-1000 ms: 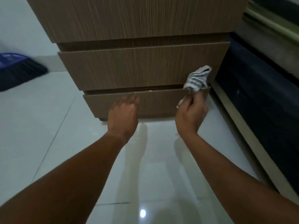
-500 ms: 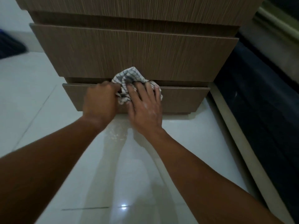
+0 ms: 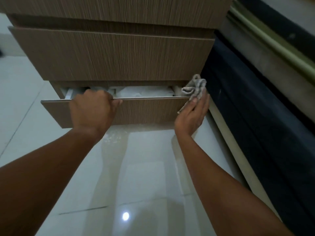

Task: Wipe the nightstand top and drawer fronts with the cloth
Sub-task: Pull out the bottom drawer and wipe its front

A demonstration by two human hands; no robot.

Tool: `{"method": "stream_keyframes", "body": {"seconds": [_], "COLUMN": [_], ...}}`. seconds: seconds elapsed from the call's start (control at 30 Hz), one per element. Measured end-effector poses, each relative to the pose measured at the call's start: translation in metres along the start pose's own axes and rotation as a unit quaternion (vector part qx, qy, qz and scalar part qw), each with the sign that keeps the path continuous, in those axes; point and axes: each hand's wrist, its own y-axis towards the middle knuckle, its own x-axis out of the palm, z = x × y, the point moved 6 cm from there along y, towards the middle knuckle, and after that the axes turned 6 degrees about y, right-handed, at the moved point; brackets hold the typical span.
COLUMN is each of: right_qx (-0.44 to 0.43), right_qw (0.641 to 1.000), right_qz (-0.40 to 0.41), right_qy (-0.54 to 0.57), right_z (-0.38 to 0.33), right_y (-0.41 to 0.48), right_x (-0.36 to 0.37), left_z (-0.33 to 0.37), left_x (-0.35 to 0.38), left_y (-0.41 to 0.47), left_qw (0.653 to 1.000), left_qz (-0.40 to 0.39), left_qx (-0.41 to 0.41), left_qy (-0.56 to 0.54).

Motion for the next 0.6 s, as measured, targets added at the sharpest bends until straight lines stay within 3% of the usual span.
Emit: {"method": "stream_keyframes", "body": {"seconds": [0.1,0.37,0.5,0.6], "right_qx": [0.175,0.349,0.222,0.158], "right_qw": [0.98,0.931,0.971,0.976], "right_qz": [0.06,0.049,-0.029,-0.117], "right_qy": [0.072,0.091,0.08,0.092], "right_z": [0.027,0.048,0.024,0.006], "right_y": [-0.014,-0.103,-0.14,-0.152], "right_x": [0.02,0.063,0.052,0.045], "left_z": [0.0,0.009,0.038,0.047], "left_x": [0.012,0.039,0.046,0.038], "left_y": [0.013,0.013,-0.002,-0.003], "left_qw": [1.0,0.998,0.997,0.996], "left_qz": [-0.009,-0.033,-0.052,-0.044], "left_qx": [-0.017,-0.051,-0.051,-0.054], "left_qy": [0.01,-0.003,-0.041,-0.064]}}
